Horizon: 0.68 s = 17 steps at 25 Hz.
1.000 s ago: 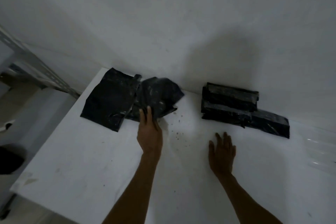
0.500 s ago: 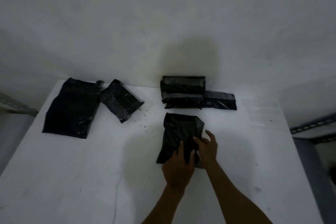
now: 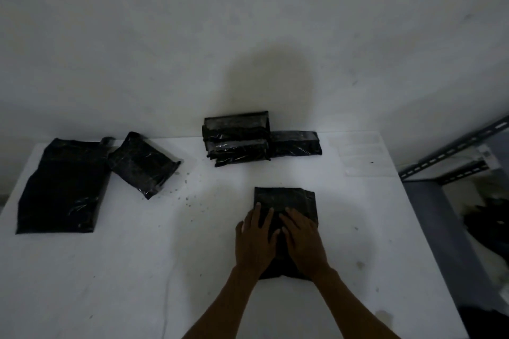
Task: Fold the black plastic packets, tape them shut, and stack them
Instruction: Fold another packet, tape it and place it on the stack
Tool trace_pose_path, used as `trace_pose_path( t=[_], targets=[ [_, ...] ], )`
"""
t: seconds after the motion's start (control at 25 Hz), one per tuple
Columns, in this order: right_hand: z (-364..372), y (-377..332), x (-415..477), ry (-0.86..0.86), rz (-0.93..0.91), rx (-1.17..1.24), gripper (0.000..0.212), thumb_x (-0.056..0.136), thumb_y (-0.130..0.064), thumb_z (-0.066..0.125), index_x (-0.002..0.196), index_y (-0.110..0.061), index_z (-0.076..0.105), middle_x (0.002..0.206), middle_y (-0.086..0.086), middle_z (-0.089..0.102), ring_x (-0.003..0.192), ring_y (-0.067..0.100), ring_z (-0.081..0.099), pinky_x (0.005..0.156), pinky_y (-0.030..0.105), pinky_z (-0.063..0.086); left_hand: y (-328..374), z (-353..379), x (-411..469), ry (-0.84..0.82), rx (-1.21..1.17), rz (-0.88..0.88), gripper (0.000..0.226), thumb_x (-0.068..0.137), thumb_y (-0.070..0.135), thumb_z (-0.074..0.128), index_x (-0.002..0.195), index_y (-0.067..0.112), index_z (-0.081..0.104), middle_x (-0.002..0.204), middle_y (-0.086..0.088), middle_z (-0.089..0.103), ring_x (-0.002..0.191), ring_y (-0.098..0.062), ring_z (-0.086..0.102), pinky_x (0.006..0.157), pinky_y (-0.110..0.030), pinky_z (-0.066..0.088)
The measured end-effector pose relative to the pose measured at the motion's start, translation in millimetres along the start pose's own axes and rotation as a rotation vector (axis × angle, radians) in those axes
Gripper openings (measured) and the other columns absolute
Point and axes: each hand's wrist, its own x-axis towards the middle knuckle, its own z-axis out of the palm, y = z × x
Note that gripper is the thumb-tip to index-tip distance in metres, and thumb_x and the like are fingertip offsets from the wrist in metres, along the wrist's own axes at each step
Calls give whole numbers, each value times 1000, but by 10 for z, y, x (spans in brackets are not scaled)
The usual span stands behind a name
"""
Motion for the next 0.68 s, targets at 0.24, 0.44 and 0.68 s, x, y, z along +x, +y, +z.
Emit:
trace_pose_path(
  t=[0.24, 0.44, 0.68],
  targets=[
    [14, 334, -10, -314, 214, -149, 77, 90, -68, -10, 156, -29, 0, 162, -2, -16, 150, 17, -16, 120, 48, -9, -168, 66, 204, -59, 120, -23, 74, 93, 72, 28, 152, 28, 32, 161, -13, 22, 147, -37, 20, 115, -58, 8],
    [-70, 511, 216, -337, 176, -188, 73, 92, -67, -9, 156, -31, -1, 162, -1, -14, 150, 21, -14, 120, 52, -5, -211, -8, 476, -83, 144, 8, 68, 96, 68, 15, 156, 37, 4, 163, -8, -11, 150, -31, -9, 119, -58, 3],
    [-147, 578, 606, 83, 686, 271, 59, 100, -40, 52, 148, -10, 36, 143, 16, 47, 129, 34, 43, 107, 50, 36, -136, -201, 784, 176, -303, -194, 57, 98, 46, 50, 147, 20, 40, 139, -8, 51, 124, -24, 48, 101, -39, 44]
  ],
)
